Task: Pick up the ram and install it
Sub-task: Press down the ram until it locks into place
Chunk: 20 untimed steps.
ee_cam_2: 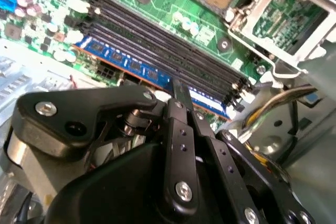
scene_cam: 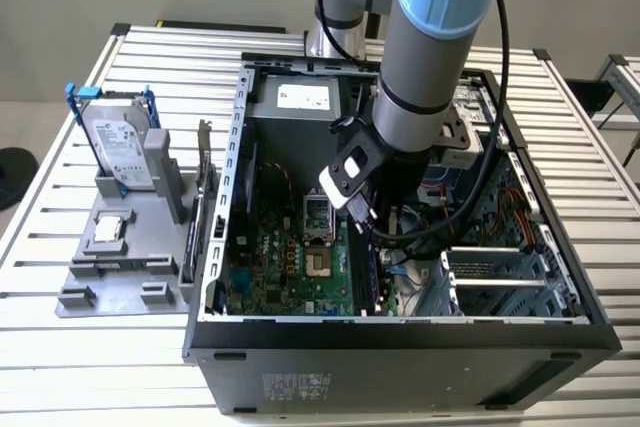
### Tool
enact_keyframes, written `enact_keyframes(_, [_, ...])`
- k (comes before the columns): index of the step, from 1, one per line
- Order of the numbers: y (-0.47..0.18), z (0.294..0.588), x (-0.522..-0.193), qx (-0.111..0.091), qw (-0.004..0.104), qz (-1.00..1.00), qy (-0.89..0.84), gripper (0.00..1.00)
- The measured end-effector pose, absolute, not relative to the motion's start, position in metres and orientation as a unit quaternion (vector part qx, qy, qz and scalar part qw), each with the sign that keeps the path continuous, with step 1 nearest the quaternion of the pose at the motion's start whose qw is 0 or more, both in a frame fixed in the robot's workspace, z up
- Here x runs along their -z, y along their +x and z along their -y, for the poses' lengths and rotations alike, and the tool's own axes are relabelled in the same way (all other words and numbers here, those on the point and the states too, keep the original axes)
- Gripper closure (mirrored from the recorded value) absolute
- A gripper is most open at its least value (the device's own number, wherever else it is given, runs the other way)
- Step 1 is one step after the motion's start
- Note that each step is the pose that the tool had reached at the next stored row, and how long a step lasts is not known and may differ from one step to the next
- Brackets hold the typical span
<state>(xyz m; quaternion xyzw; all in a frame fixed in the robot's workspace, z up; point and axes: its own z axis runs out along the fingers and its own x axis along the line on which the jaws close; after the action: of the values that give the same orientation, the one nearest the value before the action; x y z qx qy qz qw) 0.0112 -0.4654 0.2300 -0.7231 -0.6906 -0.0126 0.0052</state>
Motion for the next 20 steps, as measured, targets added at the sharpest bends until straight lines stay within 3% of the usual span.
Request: enact_keyframes(20, [0.011, 0.465, -0.314, 0.012, 0.005, 0.691, -0.723, 1.00])
